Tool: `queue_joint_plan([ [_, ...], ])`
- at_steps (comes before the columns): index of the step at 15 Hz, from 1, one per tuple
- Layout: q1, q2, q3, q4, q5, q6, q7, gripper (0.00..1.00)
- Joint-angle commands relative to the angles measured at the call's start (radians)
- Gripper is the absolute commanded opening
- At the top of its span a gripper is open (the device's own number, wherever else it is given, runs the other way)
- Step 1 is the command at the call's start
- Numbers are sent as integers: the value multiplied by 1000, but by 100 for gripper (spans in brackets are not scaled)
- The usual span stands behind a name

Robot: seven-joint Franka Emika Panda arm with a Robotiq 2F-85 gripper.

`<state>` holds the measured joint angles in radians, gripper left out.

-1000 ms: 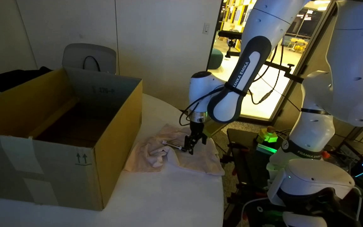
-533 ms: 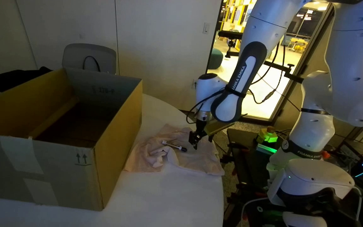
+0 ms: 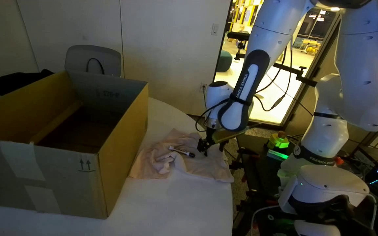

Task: Put the marker on the towel, fold the towel, and then put the folded towel in the box

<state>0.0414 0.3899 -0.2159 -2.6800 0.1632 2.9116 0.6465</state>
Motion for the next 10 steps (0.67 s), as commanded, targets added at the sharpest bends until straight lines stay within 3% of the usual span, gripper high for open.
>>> queue_joint_plan([
  [1, -85, 28, 95, 3, 96, 45, -87, 63],
  [7, -149, 0, 184, 13, 192, 48, -211, 16],
  [10, -161, -37, 222, 7, 211, 59, -266, 0],
])
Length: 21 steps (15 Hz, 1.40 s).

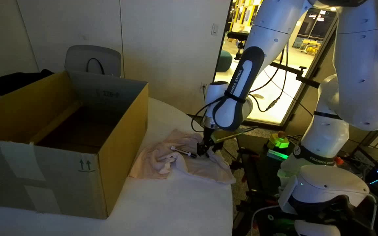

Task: Put the marker on the towel, fold the towel, and then put the folded towel in the box

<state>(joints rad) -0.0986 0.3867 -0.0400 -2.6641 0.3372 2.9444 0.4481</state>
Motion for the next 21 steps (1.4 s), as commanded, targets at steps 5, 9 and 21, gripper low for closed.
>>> queue_joint_plan([
  [5, 37, -132, 42, -37, 2, 75, -87, 0],
  [9, 128, -187, -10, -14, -75, 113, -71, 0],
  [21, 336, 149, -78, 461, -248, -112, 20, 9],
])
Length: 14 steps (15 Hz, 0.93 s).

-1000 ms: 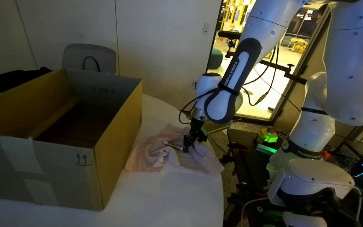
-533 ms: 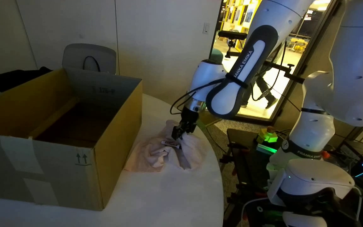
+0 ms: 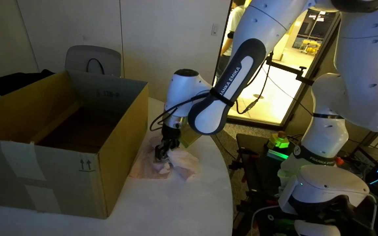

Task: Put the marker on the towel, fold the towel, and then put the folded towel in the box

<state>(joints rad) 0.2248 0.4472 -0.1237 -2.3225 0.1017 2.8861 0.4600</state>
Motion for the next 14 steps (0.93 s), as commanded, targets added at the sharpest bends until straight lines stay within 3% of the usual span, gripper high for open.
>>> queue_joint_plan([
  [1, 12, 97, 12, 133, -9, -56, 0, 27],
  [2, 17, 110, 14, 147, -10, -53, -1, 27],
  [3, 27, 112, 9, 150, -16, -50, 0, 33],
  [11, 145, 99, 2, 165, -129, -22, -16, 93],
  [12, 158, 105, 5, 175, -142, -27, -18, 99],
  [14, 178, 108, 4, 184, -162, -30, -18, 100],
])
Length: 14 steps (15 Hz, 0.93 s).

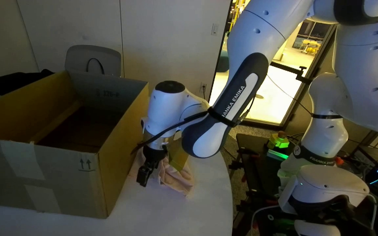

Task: Put the marker on the towel, fold the towel, and then put the folded towel in the box

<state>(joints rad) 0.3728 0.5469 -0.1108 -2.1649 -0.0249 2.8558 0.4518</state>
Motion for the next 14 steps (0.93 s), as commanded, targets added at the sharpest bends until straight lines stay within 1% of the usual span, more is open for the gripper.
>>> queue_joint_plan([
  [1, 38, 10, -12, 24, -43, 4, -7, 100],
  [3, 50, 0, -21, 6, -52, 7, -1, 100],
  [5, 68, -23, -49, -23, -68, 4, 21, 100],
  [11, 169, -106, -219, -146, -164, 15, 152, 100],
  [13, 187, -133, -261, -178, -195, 0, 206, 100],
  [14, 181, -142, -264, -189, -205, -13, 220, 100],
])
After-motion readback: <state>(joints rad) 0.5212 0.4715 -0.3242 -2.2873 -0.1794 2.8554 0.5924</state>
